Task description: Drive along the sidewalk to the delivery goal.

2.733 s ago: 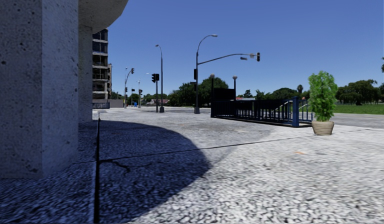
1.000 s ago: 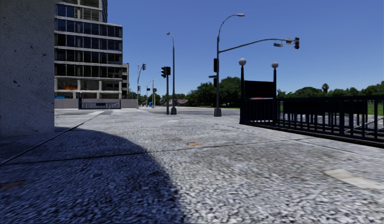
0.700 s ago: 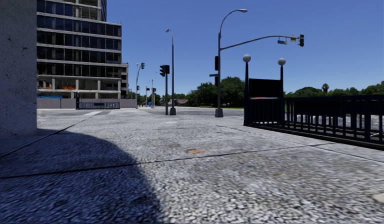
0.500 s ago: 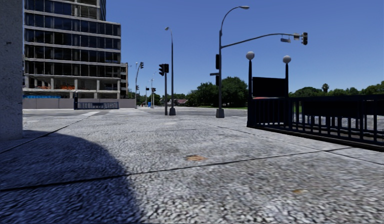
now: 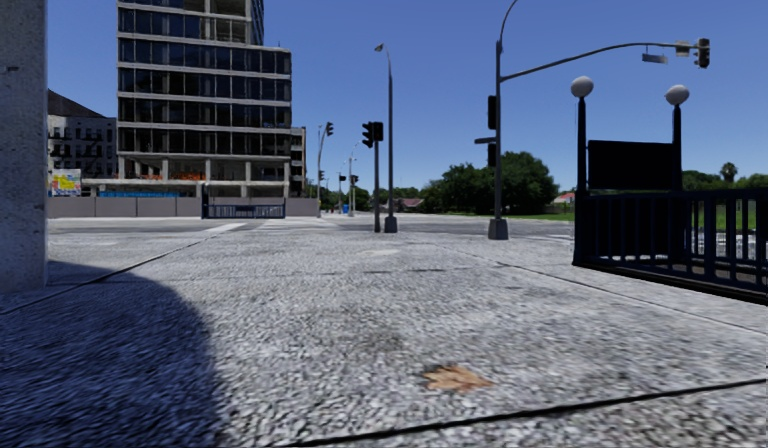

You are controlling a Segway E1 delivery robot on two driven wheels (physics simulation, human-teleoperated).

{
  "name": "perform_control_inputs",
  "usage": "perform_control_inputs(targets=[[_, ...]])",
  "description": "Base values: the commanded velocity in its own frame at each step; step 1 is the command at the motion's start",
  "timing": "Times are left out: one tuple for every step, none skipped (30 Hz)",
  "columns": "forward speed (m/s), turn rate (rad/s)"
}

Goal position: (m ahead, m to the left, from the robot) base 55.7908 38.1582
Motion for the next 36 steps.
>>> perform_control_inputs(targets=[[2.00,0.08],[2.00,0.06],[2.00,0.05],[2.00,0.05],[2.00,0.05],[2.00,0.05],[2.00,0.19],[2.00,0.94],[2.00,1.11],[2.00,1.16],[2.00,1.12],[2.00,0.65],[2.00,0.38],[2.00,0.14],[2.00,0.05],[2.00,0.05],[2.00,0.02],[2.00,0.01],[2.00,0.00],[2.00,0.00],[2.00,0.00],[2.00,0.00],[2.00,0.00],[2.00,0.00],[2.00,0.00],[2.00,0.00],[2.00,0.00],[2.00,0.00],[2.00,0.00],[2.00,0.00],[2.00,0.00],[2.00,0.00],[2.00,0.00],[2.00,0.00],[2.00,0.00],[2.00,0.00]])
